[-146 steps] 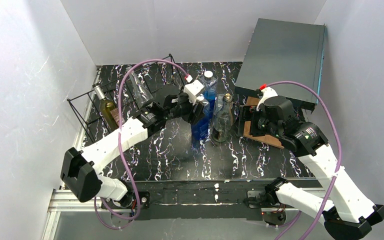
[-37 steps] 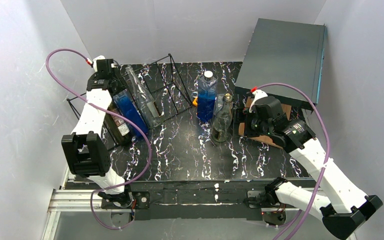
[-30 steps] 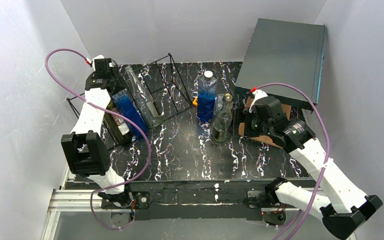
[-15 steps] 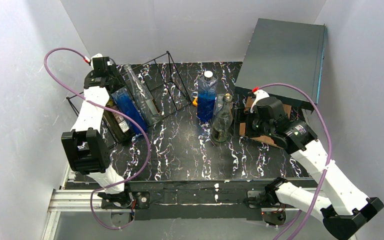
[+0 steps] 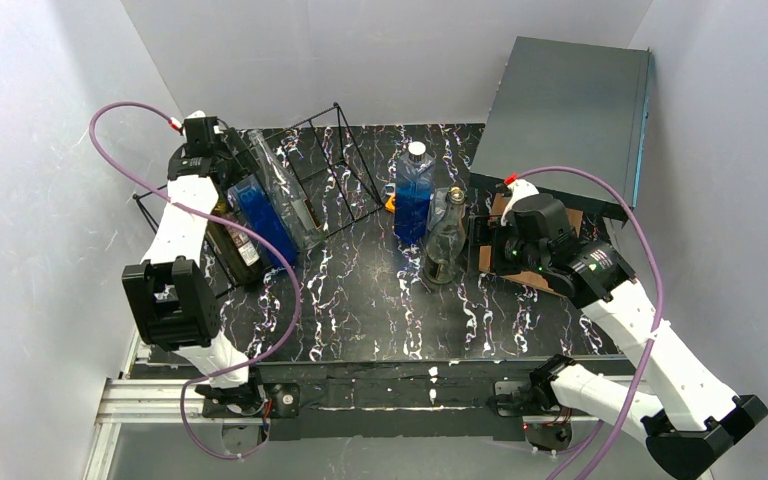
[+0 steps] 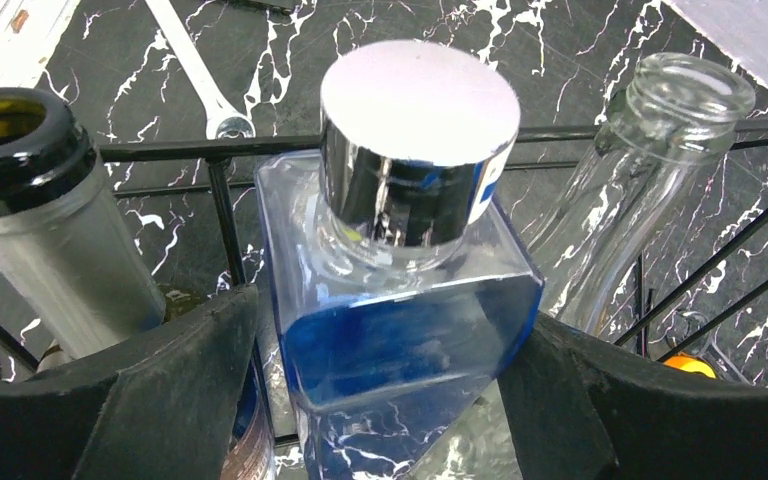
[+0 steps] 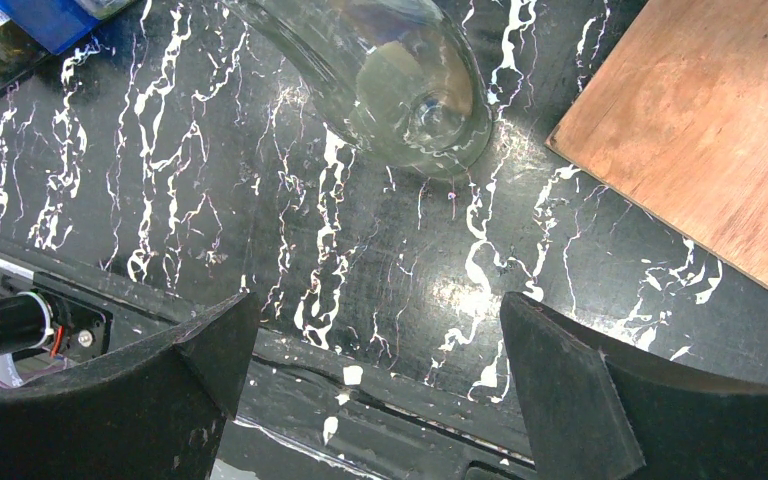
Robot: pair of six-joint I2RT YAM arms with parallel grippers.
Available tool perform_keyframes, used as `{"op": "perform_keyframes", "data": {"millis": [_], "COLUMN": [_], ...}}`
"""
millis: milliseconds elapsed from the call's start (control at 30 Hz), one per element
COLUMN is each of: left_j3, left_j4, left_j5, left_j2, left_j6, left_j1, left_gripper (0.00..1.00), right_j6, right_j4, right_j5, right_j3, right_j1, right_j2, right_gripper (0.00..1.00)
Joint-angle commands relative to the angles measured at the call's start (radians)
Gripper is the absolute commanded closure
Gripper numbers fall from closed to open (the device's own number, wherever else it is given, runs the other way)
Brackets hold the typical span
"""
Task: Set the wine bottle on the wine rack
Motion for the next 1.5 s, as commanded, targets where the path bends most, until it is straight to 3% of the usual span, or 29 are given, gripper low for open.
{"op": "perform_keyframes", "data": {"millis": [0,433,767,933,1100,1333,1467], "left_j3": [-0.018,-0.057,-0.163,-0.236,-0.233,-0.317,-0.346], "left_j4": [-0.002,0.039,0.273,0.480,0.505,0.609,0.661], "left_j5": [-0.003,-0.006,0.314,0.542,0.641,0.645,0.578], "left_j2": [-0.095,-0.249,-0.344,-0.350,-0.316,-0.314,-0.303], "left_j6": [0.009,0.042,0.067,0.027,0.067,0.185,0.269], "left_j1": [0.007,0.007,-0.040,-0.162,-0.326,-0.528,-0.609], "left_gripper": [0.17,0.11,0.13,0.12,0.11,0.05,0.02], "right_j6": [0.000,0.001,0.006,0.007,0.006,0.002,-0.002], "right_j4": [0.028,0.024,0.033,0.040,0.044,0.044,0.041], "right_j5": [0.010,0.010,0.003,-0.003,-0.004,-0.006,-0.017], "right_j3": [-0.005,0.014,0.021,0.021,0.017,0.010,0.010], "right_j1": [0.006,0.006,0.007,0.006,0.006,0.007,0.006], "right_j2": [-0.004,0.005,0.020,0.023,0.015,-0.023,-0.043], "right_gripper": [0.00,0.00,0.00,0.00,0.00,0.00,0.00]}}
